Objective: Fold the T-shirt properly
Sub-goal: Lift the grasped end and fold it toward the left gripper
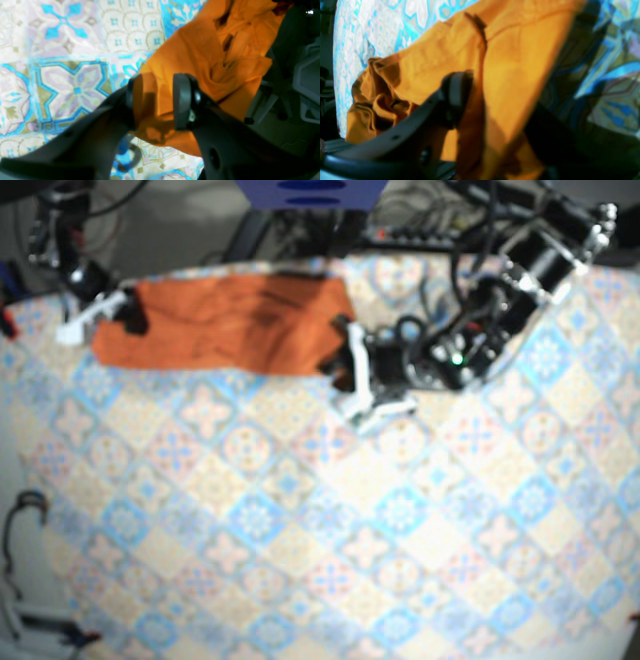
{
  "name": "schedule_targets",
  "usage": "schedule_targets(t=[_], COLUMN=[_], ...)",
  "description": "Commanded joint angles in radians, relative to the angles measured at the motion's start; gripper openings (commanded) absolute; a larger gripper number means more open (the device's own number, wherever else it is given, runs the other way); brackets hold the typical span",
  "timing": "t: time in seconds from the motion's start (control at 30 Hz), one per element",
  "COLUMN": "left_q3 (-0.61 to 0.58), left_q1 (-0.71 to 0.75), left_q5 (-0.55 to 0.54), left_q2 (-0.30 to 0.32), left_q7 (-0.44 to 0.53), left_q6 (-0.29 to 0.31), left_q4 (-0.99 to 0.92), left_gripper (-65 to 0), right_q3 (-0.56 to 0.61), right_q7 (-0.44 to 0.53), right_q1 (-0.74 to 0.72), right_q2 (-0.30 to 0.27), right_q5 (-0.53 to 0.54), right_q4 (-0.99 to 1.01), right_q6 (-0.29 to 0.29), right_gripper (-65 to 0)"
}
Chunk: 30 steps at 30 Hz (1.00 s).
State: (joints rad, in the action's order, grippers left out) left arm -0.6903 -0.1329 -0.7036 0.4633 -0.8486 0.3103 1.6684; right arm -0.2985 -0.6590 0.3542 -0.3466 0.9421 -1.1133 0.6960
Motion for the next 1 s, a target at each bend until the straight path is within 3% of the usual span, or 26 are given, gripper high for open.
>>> schedule_targets(t=[0.0, 0.37, 0.53, 0.63, 0.97], left_q3=[0.008, 0.008, 0.008, 0.008, 0.008], left_q1=[-0.017, -0.018, -0.018, -0.018, -0.017], left_q5=[-0.008, -0.008, -0.008, -0.008, -0.008], left_q2=[0.004, 0.016, 0.025, 0.042, 0.058], left_q7=[0.018, 0.018, 0.018, 0.018, 0.018], left_q6=[0.003, 0.003, 0.002, 0.002, 0.002], left_q4=[0.020, 0.020, 0.020, 0.020, 0.020], left_gripper=[-44.2, -44.2, -44.2, -44.2, -44.2], right_q3=[0.006, 0.014, 0.014, 0.014, 0.005], right_q7=[-0.040, 0.000, -0.006, -0.006, -0.006], right_q1=[0.009, 0.010, 0.030, 0.052, 0.084], right_q2=[-0.007, -0.007, -0.006, 0.028, 0.077], right_q5=[-0.025, -0.033, -0.206, -0.311, -0.510], right_q4=[-0.008, -0.035, -0.201, -0.294, -0.465], right_q6=[0.002, 0.002, 0.002, -0.005, -0.017], right_gripper=[-50.2, -57.0, -57.5, -59.1, -59.1])
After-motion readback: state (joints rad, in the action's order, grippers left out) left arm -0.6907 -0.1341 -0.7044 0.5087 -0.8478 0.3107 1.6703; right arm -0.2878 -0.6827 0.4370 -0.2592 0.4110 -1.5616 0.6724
